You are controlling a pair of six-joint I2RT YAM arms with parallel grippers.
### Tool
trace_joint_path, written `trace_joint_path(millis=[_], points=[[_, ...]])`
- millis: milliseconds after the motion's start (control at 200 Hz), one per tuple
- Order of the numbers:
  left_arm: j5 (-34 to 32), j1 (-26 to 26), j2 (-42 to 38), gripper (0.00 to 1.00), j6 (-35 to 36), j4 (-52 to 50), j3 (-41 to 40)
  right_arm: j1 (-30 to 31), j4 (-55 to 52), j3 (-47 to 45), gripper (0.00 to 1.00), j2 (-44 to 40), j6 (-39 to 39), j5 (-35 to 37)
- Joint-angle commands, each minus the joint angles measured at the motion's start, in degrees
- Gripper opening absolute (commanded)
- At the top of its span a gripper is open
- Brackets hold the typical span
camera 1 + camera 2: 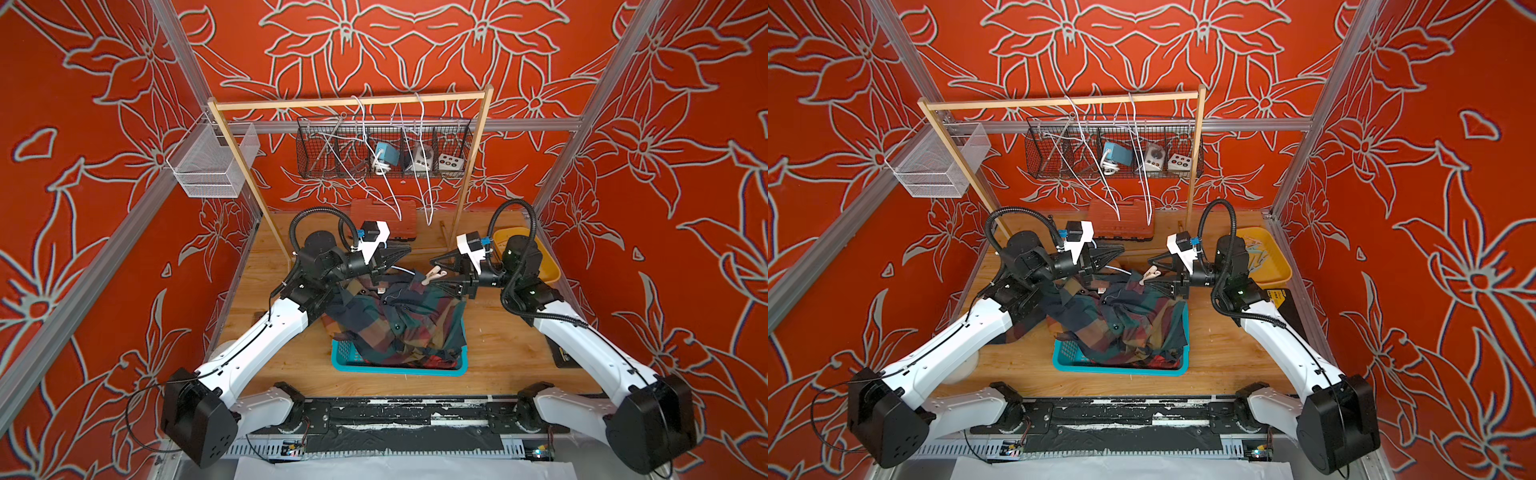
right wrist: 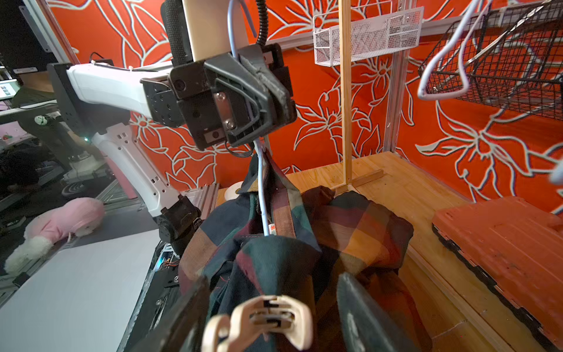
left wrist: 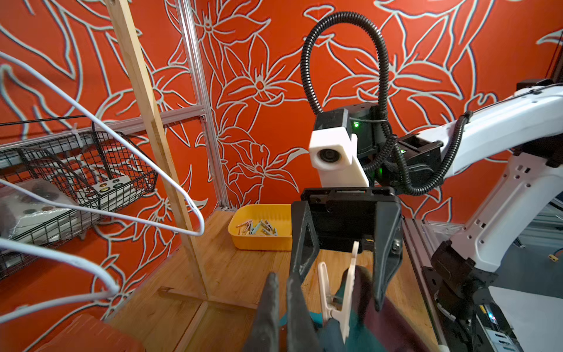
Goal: Remove the clothespins securing long-sleeve shirts to the hanger
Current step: Remove the clamp from the hanger.
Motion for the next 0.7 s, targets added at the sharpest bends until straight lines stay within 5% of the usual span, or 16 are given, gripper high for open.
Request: trace_joint_path(millis=[0,135,545,696], points=[[1.45,0.29,-1.07,0.00,-0.07,1.95,0.18,0.65,-0.69,1.85,0.65,0.70,-1.68,-1.61],[1.45,0.29,-0.93,0.00,-0.09,1.80,0.14,0.91,-1.53,2.03,0.57,0.80,-2.14,-1.45],[1.63,0.29,-0.57,0.00,0.35,1.18,0.40,1.11,-4.06,3.17,0.00,0.30,-3.71,-0.68],[1.54,0.29,-0.38,0.00,0.53,0.91,0.48,1.18,-5.06,3.26,0.00,-1.05,-4.11,1.11]])
